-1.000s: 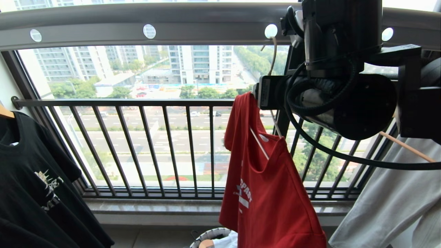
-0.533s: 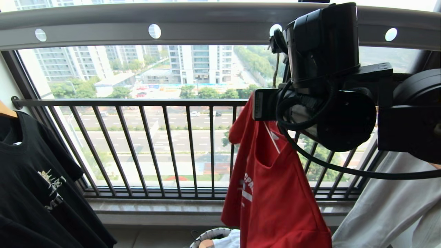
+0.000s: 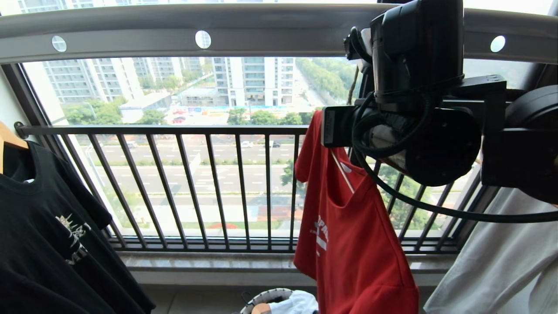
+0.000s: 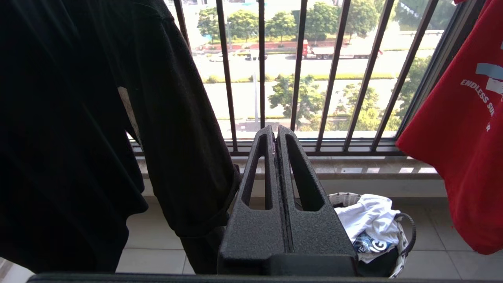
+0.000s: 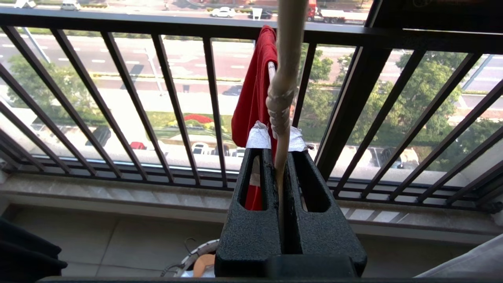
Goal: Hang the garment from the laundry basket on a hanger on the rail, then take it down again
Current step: Take the clothes off the clothes rack
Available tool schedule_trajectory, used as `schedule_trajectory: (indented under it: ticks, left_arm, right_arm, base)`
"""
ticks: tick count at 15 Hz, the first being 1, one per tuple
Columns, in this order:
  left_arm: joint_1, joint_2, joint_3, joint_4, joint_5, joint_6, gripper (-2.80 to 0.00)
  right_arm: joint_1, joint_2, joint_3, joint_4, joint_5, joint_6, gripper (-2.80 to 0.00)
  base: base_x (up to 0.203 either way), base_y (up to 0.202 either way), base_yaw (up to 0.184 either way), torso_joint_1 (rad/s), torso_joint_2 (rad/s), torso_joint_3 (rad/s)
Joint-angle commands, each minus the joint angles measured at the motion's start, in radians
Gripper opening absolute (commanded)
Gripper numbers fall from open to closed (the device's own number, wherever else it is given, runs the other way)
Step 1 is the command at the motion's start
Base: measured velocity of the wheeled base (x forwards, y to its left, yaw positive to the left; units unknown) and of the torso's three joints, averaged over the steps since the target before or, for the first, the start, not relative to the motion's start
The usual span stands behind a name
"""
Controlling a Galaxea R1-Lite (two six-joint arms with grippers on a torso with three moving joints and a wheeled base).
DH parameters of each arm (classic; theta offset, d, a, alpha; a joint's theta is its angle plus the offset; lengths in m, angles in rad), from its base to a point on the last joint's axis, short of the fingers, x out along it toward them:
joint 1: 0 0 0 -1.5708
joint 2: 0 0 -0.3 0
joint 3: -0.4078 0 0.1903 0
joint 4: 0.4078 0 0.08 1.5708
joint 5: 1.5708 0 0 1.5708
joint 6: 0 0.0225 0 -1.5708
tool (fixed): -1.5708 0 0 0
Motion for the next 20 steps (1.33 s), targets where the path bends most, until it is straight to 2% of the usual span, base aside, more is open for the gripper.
schedule_trajectory:
  ticks: [1,20]
  left_arm:
    - [0.000,0.000,0.000,0.000,0.000,0.000,-2.80]
    - [0.000,0.000,0.000,0.000,0.000,0.000,-2.80]
  right_arm:
    - [0.002,-0.015,0.000,-0.001,-0.004,0.001,-2.80]
    - [0.037,-0.073,0.031,-0.001,-0.004,-0.029,-2.80]
  base:
    - [0.000,0.000,0.000,0.000,0.00,0.000]
    - [0.000,0.000,0.000,0.000,0.00,0.000]
